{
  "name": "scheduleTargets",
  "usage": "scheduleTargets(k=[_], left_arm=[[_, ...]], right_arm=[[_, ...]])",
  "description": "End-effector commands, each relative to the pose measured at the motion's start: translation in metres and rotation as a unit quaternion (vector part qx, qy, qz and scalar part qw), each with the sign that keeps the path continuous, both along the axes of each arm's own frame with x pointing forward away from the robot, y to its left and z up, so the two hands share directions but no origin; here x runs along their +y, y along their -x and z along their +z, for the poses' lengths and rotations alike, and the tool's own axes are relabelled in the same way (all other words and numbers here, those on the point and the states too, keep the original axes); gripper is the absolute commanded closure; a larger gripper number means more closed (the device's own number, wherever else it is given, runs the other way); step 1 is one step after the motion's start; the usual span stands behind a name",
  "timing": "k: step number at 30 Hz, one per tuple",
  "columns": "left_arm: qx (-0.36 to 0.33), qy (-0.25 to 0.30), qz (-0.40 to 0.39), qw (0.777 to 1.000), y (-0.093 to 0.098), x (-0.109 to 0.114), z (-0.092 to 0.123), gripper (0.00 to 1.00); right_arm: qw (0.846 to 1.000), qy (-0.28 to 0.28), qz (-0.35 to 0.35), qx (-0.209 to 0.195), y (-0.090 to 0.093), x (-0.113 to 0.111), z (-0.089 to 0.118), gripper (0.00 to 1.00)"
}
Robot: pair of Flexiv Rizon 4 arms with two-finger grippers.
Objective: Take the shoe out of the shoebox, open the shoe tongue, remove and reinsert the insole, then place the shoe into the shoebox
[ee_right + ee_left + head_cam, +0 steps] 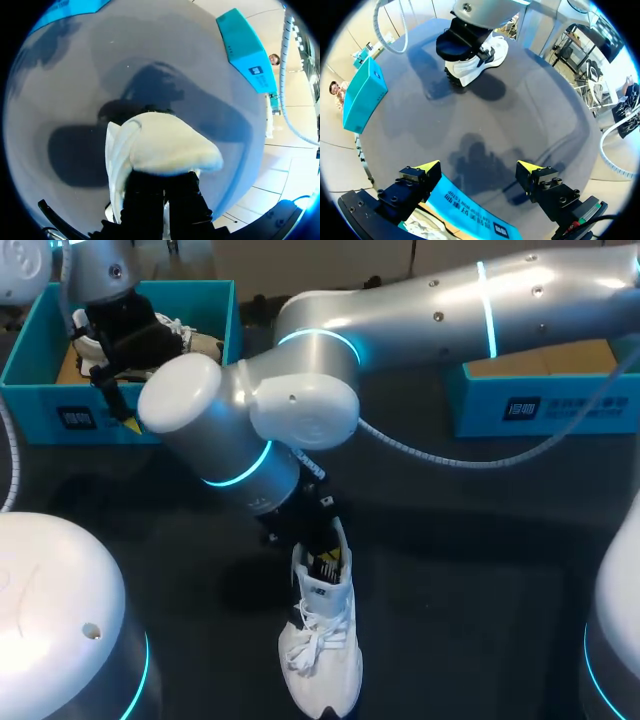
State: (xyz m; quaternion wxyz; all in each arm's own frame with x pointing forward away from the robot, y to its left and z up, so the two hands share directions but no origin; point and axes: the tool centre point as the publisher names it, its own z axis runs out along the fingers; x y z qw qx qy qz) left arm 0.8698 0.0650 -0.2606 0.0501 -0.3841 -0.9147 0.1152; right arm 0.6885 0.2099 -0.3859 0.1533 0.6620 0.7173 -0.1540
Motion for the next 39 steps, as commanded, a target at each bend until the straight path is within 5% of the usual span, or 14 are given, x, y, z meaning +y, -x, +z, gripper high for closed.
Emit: scheduleTargets(k=[1,19,39], left_arm=[[-0.001,-0.001,0.000,1.000,0.001,0.000,0.000,0.00],[-0.001,-0.001,0.000,1.000,0.001,0.000,0.000,0.00],[-0.001,-0.001,0.000,1.000,0.001,0.000,0.000,0.00]], right_arm=[[0.995,-0.015,-0.086,-0.038,0.000,-0.003,-0.011,1.00],[0.995,0.034,-0.068,-0.058,0.008,0.006,0.027,1.00],[0.996,0.022,-0.078,-0.045,0.006,-0.004,-0.019,1.00]])
